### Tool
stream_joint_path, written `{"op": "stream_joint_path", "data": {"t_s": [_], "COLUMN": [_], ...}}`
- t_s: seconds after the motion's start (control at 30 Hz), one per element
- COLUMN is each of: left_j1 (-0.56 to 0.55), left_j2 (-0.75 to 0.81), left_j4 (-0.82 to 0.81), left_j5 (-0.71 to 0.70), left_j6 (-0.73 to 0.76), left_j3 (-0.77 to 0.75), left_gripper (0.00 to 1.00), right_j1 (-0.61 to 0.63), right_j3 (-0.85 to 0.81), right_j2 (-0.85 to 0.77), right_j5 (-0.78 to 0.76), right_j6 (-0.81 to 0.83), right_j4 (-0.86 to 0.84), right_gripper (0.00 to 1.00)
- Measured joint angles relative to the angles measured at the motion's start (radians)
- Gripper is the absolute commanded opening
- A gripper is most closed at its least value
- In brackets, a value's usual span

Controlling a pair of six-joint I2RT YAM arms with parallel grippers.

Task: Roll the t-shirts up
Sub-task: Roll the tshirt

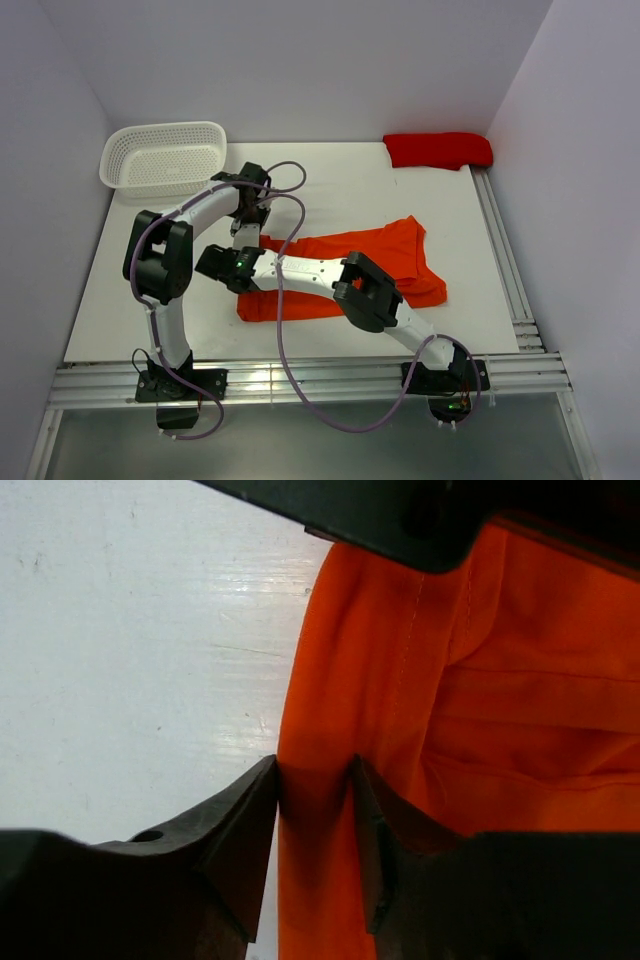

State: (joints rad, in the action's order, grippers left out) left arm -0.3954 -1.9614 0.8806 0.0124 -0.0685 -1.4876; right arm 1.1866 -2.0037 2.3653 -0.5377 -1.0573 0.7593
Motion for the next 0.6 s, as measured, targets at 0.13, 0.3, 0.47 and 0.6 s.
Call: {"op": "stream_joint_path", "data": {"t_s": [0.13, 0.3, 0.47, 0.6], "left_j1": [-0.003, -0.014, -0.016, 0.003], "left_j2": [0.000, -0.001, -0.002, -0.002], "left_j4": [-0.001, 0.008, 0.010, 0.026], "left_j5": [-0.002, -0.001, 0.009, 0.053], "left_j6": [0.000, 0.000, 0.006, 0.025], "left_j3": [0.000, 0.000, -0.004, -0.032], "left_gripper": [0.00, 0.05, 0.32, 0.52], "right_j1": [0.000, -0.006, -0.018, -0.040], "right_j3": [0.029, 0.130, 0.320, 0.533], "right_j2": [-0.004, -0.039, -0.132, -0.244], "right_j5": [0.002, 0.027, 0.066, 0.127], "right_j6": [-0.002, -0.004, 0.001, -0.003], "right_j4": [-0.030, -0.121, -0.307, -0.505], "right_gripper": [0.20, 0.10, 0.08, 0.07]}}
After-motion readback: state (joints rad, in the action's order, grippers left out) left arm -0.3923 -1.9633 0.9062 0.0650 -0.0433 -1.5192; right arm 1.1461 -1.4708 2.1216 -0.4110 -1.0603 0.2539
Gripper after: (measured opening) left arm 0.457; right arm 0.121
